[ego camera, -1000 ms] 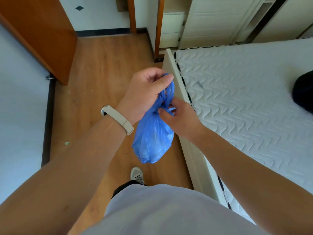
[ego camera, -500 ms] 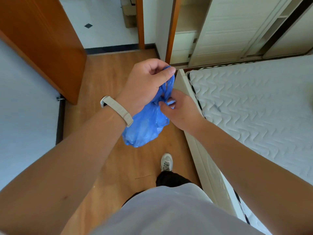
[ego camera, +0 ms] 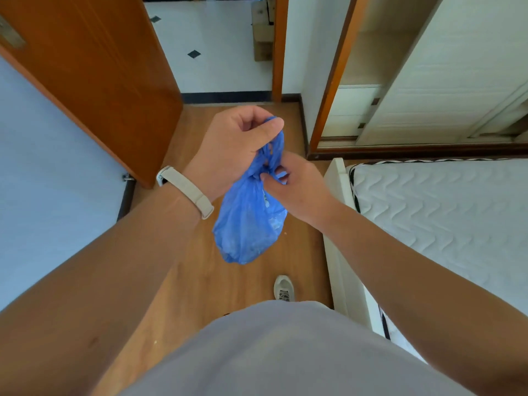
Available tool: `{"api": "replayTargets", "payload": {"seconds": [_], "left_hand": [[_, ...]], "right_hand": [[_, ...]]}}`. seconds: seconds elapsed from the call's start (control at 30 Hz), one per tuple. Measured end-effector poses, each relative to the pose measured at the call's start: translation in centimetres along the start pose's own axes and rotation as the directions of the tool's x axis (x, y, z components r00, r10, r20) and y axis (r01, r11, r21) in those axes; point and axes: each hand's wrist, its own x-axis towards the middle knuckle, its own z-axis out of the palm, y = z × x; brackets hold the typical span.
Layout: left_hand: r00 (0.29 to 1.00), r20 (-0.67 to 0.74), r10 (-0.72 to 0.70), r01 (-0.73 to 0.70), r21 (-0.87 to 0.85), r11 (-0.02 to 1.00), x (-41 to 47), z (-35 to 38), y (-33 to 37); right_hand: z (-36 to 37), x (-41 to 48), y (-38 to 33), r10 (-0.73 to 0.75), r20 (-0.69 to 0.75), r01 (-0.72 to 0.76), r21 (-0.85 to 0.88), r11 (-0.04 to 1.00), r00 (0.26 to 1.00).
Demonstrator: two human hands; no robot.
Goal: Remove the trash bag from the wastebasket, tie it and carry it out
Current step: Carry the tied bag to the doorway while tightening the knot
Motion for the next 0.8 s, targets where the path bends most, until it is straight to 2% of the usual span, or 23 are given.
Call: {"api": "replayTargets", "payload": {"seconds": [0.17,0.33,0.5,0.6,0.8], "left_hand": [[0.999,-0.037,-0.015,0.015,0.006,1.000,6.6,0.5,-0.3],[0.997,-0.062,-0.036,0.036,0.000,0.999,12.8,-1.5,-1.2],[0.995,-0.068,-0.079,0.075,-0.071,0.995,18.6,-3.6,-3.9],[0.995,-0.025,-0.093,0.091,-0.070,0.993,22.8,-5.2,-6.1],[0.985,0.130,-0.115,0.132,-0.132,0.982,33.1,-9.7,-9.3]], "right_hand": [[-1.2,7.3,2.0,-0.091,0.037,0.093,-0.052,0.994,0.995],[-1.2,13.8,2.5,-0.091,0.068,0.094,-0.042,0.995,0.994],[0.5,20.7,4.3,-0.104,0.106,0.122,-0.183,0.976,0.989],[2.0,25.0,6.0,-0.059,0.092,0.083,-0.284,0.955,0.994],[5.0,33.8,6.4,0.085,-0.028,-0.089,-0.291,0.953,0.996]]}}
